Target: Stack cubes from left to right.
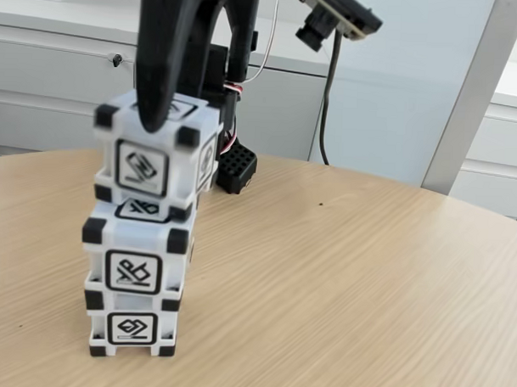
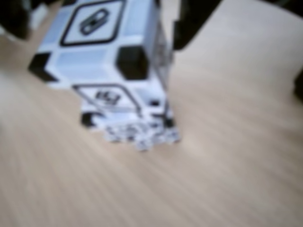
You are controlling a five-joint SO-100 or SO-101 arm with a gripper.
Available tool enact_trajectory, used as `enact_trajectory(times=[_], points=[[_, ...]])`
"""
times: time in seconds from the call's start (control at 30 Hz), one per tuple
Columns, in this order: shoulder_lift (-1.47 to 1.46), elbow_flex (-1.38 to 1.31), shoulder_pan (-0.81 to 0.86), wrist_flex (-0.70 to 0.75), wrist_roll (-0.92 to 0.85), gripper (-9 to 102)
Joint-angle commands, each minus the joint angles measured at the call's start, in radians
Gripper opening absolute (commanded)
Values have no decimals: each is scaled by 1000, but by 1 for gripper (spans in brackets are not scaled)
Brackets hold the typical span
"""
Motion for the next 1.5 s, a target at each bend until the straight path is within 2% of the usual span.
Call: enact_trajectory(times=[0.0, 0.23, 0.57, 0.77, 0.87, 0.93, 1.03, 1.23, 1.47], points=[[18, -46, 9, -2, 5, 37], [64, -46, -8, 5, 11, 43], [192, -46, -12, 8, 38, 44], [305, -46, -109, 8, -2, 33], [393, -46, -192, 8, -40, 24], [460, -38, -241, 8, -72, 14], [575, -31, -313, 3, -146, 7], [693, 20, -472, -9, -229, 4], [738, 242, -600, -46, -252, 4]])
